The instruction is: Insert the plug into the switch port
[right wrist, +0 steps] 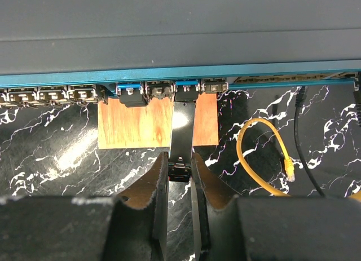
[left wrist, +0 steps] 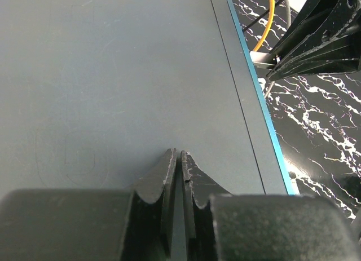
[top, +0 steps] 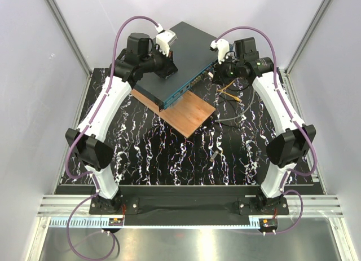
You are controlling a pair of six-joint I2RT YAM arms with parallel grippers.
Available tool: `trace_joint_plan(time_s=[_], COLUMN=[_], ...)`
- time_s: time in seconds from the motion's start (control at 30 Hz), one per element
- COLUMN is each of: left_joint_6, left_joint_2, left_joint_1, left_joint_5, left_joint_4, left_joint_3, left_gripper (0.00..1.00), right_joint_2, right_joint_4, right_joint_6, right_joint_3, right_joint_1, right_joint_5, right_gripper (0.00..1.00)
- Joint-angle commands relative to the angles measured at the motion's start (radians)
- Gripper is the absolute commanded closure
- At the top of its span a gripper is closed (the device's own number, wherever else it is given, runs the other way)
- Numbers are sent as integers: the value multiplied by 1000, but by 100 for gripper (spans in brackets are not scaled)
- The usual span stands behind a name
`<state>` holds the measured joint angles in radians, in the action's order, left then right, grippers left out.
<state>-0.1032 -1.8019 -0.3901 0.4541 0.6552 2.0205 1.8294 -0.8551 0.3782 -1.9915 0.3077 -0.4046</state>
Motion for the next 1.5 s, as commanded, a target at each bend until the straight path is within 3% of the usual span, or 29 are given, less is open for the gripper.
trace_joint_plan(time_s=[0.0,0.67,1.13,1.47], left_joint_6=[8,25,37,45], left_joint_2=[4,18,10,13], left_joint_1=[8,25,39,42], left_joint_5=[14,31,51,54], left_joint_4=[-19,-51,-58,-60], left_joint_3=[-9,-52,-46,-54], left_gripper=[88,88,88,88], right_joint_2=[14,77,80,125], right_joint_4=[-16,-41,-27,-7], right_joint_6=[31,28,68,64], right_joint_3=[-76,-224,-158,-201], right_joint_1=[33,51,50,50], right_joint_5=[-77,-95,-129,-157], right_gripper=[100,100,100,100])
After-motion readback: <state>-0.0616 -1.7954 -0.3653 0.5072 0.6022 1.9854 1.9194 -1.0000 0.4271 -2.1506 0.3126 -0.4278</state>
